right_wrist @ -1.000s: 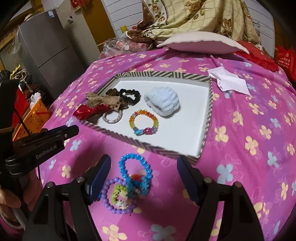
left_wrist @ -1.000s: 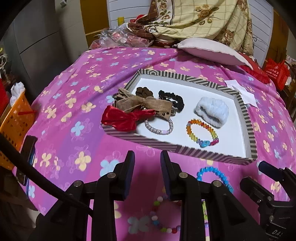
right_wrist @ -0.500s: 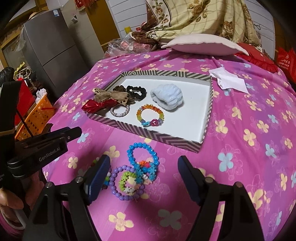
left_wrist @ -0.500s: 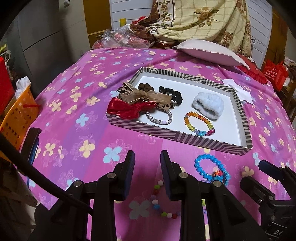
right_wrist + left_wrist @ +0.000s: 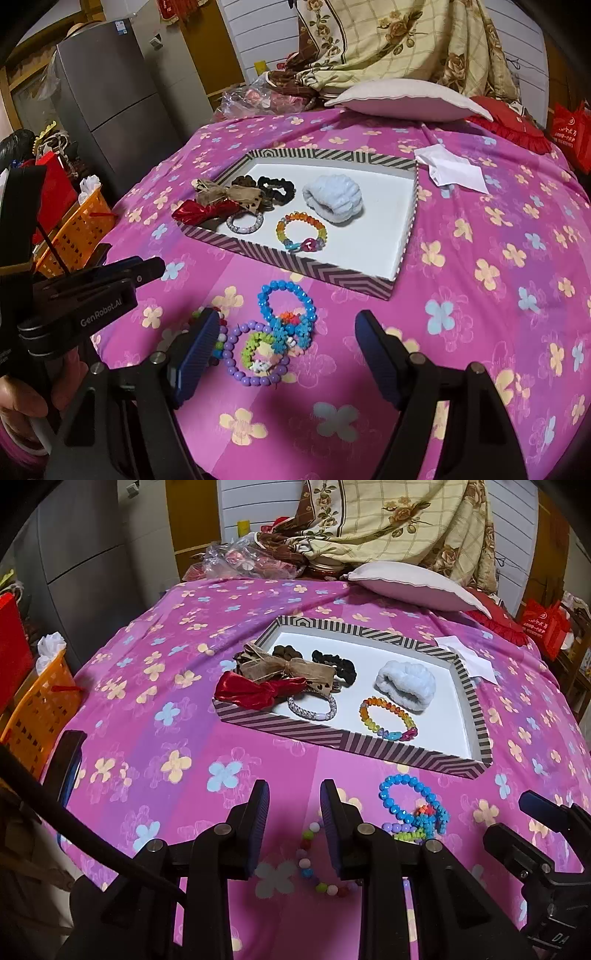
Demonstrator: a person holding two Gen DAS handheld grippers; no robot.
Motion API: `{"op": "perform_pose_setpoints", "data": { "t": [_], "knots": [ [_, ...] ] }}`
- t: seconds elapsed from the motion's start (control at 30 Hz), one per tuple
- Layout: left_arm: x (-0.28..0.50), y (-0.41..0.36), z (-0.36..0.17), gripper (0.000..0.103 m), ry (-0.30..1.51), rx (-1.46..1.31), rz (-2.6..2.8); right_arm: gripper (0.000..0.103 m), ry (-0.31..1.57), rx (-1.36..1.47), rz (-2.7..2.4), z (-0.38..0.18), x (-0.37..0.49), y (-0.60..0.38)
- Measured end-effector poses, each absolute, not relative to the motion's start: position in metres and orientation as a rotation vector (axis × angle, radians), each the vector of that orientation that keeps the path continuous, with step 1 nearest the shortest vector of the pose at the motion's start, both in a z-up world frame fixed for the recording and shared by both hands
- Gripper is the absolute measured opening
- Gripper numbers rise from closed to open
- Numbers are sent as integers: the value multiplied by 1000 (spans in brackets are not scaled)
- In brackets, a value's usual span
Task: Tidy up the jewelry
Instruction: 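Move both grippers back over the remaining bead bracelets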
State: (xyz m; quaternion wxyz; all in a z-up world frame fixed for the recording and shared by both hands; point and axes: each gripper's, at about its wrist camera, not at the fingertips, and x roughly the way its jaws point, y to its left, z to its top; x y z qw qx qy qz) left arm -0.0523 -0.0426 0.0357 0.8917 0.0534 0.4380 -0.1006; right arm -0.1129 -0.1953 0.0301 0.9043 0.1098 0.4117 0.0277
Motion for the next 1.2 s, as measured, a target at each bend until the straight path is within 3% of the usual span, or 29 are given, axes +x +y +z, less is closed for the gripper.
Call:
{"op": "perform_pose_setpoints", "data": {
  "t": [0.9, 1.2],
  "knots": [
    [-55, -9, 25, 49, 981, 16, -213, 78, 891, 187, 44, 8, -127, -196],
    [-46, 9, 7, 49, 1058, -43, -217, 65, 941, 165, 67, -15, -114, -193]
  ]
}}
